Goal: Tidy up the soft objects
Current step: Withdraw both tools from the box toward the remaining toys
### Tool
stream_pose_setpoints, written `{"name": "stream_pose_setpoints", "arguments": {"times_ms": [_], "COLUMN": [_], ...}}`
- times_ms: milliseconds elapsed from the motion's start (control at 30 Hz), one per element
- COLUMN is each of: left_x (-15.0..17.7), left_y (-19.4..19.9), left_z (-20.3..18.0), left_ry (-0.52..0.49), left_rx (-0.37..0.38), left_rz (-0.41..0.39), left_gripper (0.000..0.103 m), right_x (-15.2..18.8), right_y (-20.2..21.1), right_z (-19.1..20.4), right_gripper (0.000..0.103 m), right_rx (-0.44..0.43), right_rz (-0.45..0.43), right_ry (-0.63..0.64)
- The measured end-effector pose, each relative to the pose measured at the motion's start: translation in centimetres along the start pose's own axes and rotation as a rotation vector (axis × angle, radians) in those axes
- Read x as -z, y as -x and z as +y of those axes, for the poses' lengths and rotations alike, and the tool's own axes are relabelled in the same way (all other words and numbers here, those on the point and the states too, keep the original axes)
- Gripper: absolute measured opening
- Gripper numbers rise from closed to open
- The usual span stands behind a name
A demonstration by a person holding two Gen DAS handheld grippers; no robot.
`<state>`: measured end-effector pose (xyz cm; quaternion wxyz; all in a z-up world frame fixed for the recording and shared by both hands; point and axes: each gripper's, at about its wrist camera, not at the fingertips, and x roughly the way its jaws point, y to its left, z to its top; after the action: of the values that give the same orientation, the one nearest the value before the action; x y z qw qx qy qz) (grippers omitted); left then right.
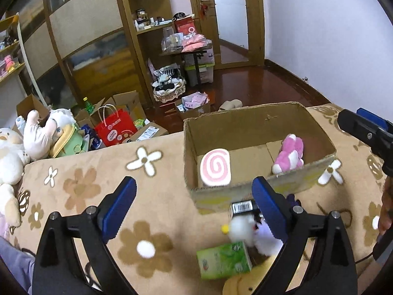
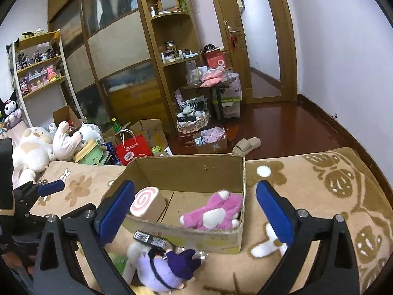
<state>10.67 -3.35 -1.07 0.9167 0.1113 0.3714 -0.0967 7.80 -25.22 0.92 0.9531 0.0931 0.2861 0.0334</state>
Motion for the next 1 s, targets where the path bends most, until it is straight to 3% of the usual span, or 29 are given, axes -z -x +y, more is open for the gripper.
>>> {"name": "stream_pose_setpoints", "arguments": {"times_ms": [533, 700, 1000], "left_x": [4.4, 5.5, 6.4], "left_y": [5.2, 5.3, 3.7], "left_z": [2.0, 2.3, 2.8], "left_ry": [0.075, 0.087, 0.121], "left_rx": [0.001, -0.005, 0.053], "left_rz": [0.079, 0.129, 0.201], "left_gripper": [0.094, 0.094, 0.094], "right_x": [2.9, 4.3, 6.8], "right_y": [5.9, 6.6, 5.9], "right_z": [2.6, 3.3, 4.6], "right_gripper": [0.103, 0.103, 0.103], "right_rx": [0.024, 0.037, 0.07], "right_rz": [0.02, 0.052, 0.126], "right_ry": [0.046, 0.052, 0.099]}}
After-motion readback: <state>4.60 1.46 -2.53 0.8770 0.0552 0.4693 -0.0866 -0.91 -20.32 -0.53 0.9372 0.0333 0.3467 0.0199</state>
